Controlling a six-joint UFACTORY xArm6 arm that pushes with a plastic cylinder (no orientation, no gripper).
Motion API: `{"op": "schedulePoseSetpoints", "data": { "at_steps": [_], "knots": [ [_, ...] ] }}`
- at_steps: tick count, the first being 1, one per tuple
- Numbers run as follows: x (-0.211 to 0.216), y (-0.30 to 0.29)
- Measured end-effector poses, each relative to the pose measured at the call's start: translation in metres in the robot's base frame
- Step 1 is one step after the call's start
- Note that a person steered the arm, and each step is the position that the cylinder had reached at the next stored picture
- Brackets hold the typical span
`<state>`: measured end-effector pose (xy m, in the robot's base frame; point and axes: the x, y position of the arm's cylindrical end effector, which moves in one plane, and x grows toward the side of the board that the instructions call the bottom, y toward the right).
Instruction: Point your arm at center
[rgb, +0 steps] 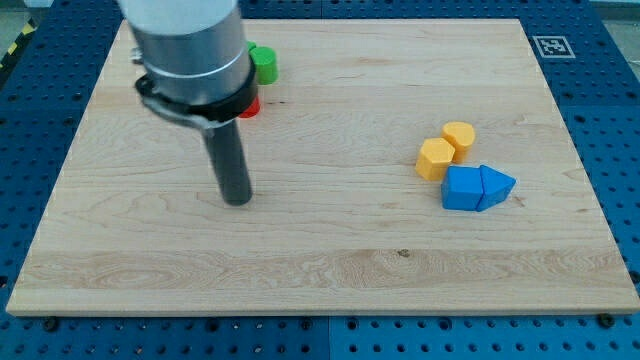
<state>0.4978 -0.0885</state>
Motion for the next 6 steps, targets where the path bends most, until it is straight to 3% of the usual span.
{"op": "schedulePoseSetpoints", "data": {
  "at_steps": [3, 5, 6],
  "knots": [
    [-0.018, 0.034],
    [-0.054, 0.098],
    [-0.067, 0.100]
  ]
}}
